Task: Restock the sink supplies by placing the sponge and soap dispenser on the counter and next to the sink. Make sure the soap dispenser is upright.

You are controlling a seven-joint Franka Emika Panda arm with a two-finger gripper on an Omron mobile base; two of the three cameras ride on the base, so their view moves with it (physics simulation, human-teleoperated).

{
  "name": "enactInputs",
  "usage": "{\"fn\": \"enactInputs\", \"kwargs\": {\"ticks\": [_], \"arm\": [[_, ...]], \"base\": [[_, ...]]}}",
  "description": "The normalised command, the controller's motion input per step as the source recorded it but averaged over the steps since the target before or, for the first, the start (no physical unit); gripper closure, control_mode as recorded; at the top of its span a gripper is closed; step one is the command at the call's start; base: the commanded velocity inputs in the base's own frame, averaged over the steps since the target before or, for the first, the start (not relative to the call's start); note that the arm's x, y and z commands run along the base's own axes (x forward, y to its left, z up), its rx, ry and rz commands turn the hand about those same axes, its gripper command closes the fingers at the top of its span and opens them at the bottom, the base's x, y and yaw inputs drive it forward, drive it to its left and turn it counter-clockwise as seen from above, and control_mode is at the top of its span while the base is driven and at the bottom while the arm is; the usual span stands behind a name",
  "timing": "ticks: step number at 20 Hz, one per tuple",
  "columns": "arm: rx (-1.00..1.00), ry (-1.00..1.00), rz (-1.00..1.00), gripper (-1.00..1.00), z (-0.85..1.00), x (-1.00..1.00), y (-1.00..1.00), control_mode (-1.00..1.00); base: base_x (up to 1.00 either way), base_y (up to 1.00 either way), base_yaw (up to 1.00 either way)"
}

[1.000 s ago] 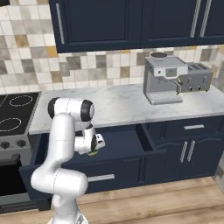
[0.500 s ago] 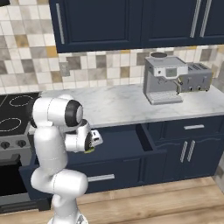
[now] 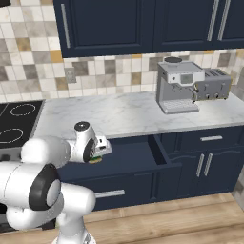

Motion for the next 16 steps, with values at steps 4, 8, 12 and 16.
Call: {"fn": "enactInputs", "kwargs": {"ticks": [4,8,12,16], "arm": [[0.01,0.00,-0.14,1.00,1.00,-0.75,-0.08,-1.00],[0.02,0.00,-0.16,1.00,0.88,-0.95,-0.03,-1.00],[0.02,0.00,-0.18,1.00,0.77,-0.94,0.00,-1.00],[0.01,0.00,-0.17,1.00,0.51,-0.78,-0.04,-1.00]], "base": [[0.00,0.00,0.00],[0.00,0.00,0.00],[0.00,0.00,0.00],[0.00,0.00,0.00]]}}
